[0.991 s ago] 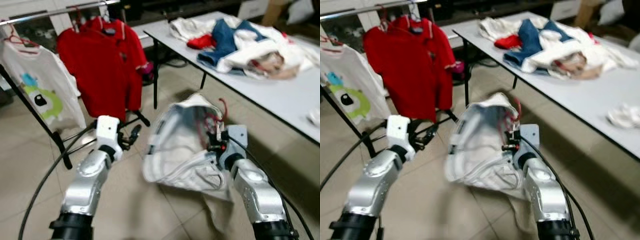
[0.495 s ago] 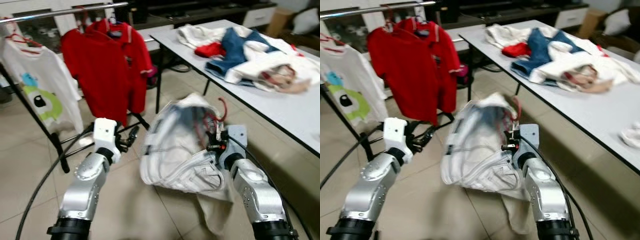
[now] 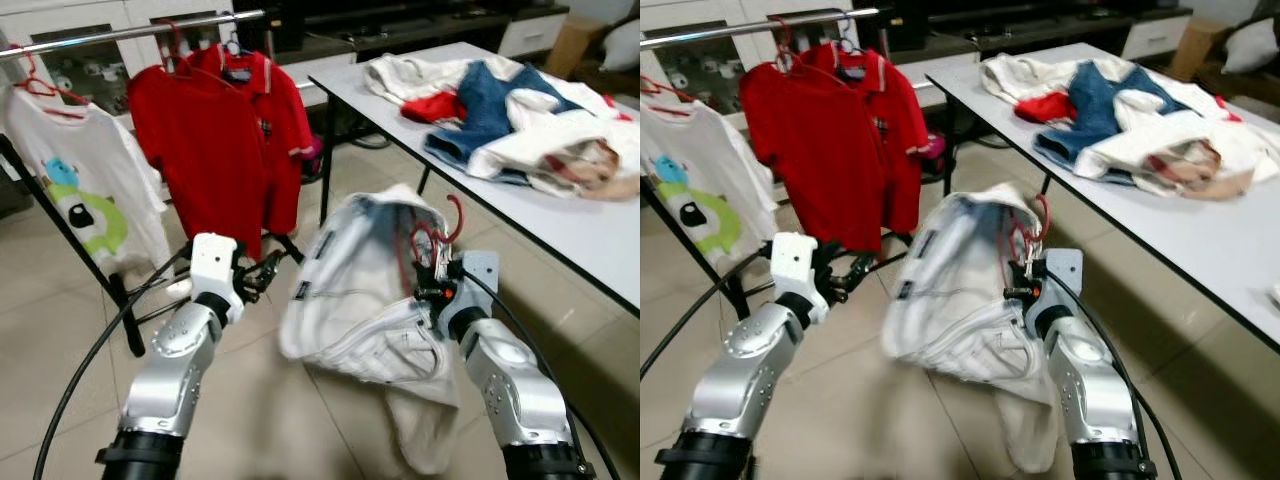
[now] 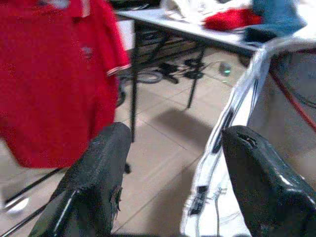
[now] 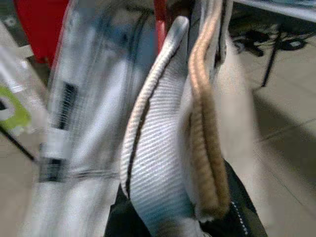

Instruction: Hang hanger

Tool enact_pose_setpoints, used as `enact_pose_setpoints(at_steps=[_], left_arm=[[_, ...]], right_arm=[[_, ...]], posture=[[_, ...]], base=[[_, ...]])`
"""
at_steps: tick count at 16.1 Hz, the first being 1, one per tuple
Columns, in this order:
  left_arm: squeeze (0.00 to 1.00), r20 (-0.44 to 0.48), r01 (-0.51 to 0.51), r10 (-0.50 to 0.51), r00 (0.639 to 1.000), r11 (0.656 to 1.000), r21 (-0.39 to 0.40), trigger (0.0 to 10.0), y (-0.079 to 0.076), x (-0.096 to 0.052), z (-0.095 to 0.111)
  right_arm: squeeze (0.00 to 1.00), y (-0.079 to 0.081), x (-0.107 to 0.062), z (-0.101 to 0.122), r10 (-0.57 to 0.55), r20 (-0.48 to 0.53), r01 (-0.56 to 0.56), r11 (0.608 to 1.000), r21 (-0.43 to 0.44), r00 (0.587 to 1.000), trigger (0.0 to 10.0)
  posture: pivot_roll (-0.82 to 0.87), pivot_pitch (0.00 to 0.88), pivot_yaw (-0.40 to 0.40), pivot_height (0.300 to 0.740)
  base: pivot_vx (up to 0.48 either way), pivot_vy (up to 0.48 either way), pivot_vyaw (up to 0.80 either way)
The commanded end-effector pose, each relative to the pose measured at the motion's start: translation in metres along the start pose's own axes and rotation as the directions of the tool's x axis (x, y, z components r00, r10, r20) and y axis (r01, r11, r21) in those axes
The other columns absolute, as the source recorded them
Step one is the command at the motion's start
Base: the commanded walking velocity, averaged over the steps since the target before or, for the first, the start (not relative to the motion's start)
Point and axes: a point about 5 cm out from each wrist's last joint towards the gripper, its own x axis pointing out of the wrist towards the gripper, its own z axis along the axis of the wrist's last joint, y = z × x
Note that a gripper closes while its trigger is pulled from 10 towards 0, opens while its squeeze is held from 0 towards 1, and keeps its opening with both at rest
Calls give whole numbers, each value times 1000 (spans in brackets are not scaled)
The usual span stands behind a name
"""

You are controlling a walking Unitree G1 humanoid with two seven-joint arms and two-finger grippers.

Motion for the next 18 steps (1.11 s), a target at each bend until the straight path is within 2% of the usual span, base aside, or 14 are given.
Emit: enact_pose_setpoints(at_steps=[1, 7, 12, 14, 15, 18], left_arm=[[0, 9, 0, 0, 1000, 1000, 7, 10000, 1, 1, 4], [0, 11, 4, -4, 1000, 1000, 3, 10000, 0, 1, 5], [0, 11, 7, -7, 1000, 1000, 5, 10000, 0, 2, 5], [0, 10, 8, -8, 1000, 1000, 7, 10000, 0, 1, 5], [0, 13, 10, -10, 1000, 1000, 7, 10000, 0, 2, 6], [0, 12, 6, -6, 1000, 1000, 5, 10000, 0, 3, 6]], right_arm=[[0, 9, 1, 15, 47, 61, -46, 999, -11, 997, 10000], [0, 0, 2, 17, -28, 48, 26, 999, 39, 998, 10000], [0, 2, 1, 14, -19, 33, 18, 999, 44, 999, 10000], [0, 7, 1, 14, 30, 37, -33, 994, 100, 999, 10000], [0, 14, 0, 12, 78, 28, -80, 993, 86, 997, 10000], [0, 11, 1, 12, 54, 20, -55, 998, 40, 998, 10000]], posture=[[-48, 0, 12, 740], [-51, 0, 15, 740], [-50, 0, 17, 740], [-49, 0, 18, 740], [-49, 0, 17, 740], [-51, 0, 18, 740]], base=[[341, 0, 0], [343, 0, 0], [347, 0, 0], [345, 0, 0], [345, 0, 0], [350, 0, 0]])
